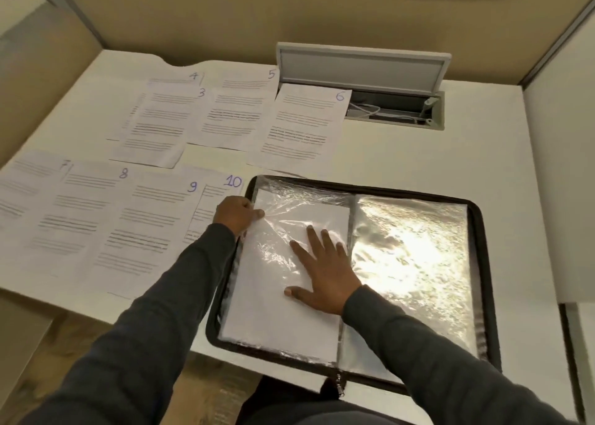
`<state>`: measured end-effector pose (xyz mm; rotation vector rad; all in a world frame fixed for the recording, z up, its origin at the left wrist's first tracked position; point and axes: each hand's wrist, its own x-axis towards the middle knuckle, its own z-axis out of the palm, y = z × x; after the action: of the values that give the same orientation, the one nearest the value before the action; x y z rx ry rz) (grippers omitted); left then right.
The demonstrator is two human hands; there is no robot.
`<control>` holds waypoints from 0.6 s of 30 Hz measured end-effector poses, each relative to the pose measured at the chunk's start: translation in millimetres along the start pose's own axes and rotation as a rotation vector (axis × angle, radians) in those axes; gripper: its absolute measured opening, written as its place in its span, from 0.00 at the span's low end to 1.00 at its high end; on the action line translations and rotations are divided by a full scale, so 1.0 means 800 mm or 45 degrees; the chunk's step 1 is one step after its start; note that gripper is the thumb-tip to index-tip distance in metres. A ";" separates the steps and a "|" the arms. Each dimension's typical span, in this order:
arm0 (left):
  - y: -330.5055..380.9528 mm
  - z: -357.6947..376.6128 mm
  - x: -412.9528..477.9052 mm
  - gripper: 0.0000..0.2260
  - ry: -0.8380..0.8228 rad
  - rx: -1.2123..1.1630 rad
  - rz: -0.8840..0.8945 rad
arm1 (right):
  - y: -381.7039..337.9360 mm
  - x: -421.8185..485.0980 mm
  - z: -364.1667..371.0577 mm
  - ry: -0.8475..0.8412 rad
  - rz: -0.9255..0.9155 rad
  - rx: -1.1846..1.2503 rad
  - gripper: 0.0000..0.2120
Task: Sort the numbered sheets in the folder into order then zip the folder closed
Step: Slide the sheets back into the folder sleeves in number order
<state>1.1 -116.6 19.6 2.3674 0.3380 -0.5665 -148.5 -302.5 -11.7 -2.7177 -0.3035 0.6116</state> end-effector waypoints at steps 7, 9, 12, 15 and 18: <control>-0.027 0.011 0.032 0.11 -0.055 0.121 0.083 | -0.030 0.017 0.018 -0.101 0.139 -0.195 0.51; -0.035 0.013 0.038 0.12 -0.055 0.126 0.127 | -0.040 0.024 0.012 -0.143 0.189 -0.195 0.51; -0.041 0.008 0.047 0.11 -0.039 0.134 0.201 | -0.059 0.041 -0.005 -0.164 0.287 -0.119 0.46; -0.044 -0.009 0.065 0.11 0.002 0.206 0.268 | -0.076 0.071 -0.023 -0.043 0.327 -0.066 0.40; -0.046 -0.043 0.096 0.12 0.084 0.255 0.286 | -0.093 0.113 -0.038 0.076 0.286 -0.022 0.37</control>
<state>64.8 -59.6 -14.5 2.5769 0.0432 -0.4340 -64.8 -217.2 7.9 -2.8024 0.0128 0.5877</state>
